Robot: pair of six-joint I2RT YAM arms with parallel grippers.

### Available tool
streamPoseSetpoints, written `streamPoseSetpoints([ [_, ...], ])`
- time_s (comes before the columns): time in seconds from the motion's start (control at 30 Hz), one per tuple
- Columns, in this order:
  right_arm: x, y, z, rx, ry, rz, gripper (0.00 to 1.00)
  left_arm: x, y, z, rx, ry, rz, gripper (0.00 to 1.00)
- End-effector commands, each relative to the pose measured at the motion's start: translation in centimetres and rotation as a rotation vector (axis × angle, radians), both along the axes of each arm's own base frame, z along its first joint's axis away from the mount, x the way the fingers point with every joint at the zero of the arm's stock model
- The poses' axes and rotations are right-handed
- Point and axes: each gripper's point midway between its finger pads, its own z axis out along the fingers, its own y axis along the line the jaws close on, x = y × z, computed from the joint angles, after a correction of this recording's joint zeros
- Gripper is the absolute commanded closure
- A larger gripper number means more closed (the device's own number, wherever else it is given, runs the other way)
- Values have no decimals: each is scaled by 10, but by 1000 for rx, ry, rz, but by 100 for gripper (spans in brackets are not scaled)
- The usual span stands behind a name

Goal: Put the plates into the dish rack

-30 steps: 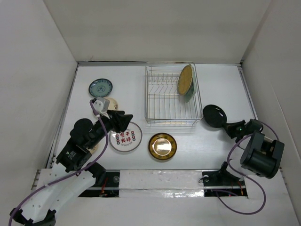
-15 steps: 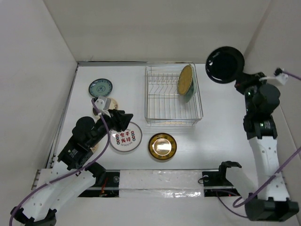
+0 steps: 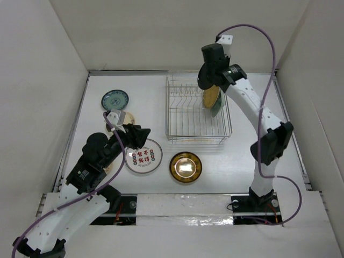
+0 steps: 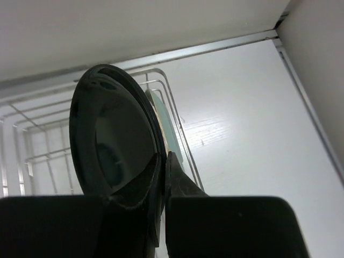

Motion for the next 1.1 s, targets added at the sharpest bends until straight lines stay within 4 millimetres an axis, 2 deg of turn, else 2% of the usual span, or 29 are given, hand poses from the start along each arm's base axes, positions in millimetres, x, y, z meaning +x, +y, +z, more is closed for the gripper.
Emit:
streamPoseSetpoints([
  [0.0, -17, -23, 30, -171, 9, -143, 100, 3, -1, 7, -21, -17, 5, 55],
  [0.07, -6, -13, 21, -194, 27, -140, 100, 3, -1, 7, -21, -17, 5, 55],
  [0.43, 11, -12, -45, -355, 172, -184, 100, 1, -3, 9, -26, -27, -15, 55],
  [0.53, 14, 0, -54, -389, 186, -154, 100, 0, -4, 10, -27, -28, -21, 55],
  [0.7, 19, 23, -81, -454, 227, -103, 100, -1, -3, 11, -28, -31, -21, 55],
  [0.8, 22, 28, -98, -497, 255, -97, 100, -1, -3, 12, -30, -35, -20, 55],
  [0.9, 25, 35, -109, -522, 264, -80, 100, -1, -3, 12, -29, -36, -20, 55],
  [1.0, 26, 36, -112, -516, 254, -89, 100, -1, -2, 11, -27, -34, -14, 55],
  [1.07, 26, 38, -104, -470, 229, -83, 87, 0, -1, 11, -27, -33, -8, 55],
])
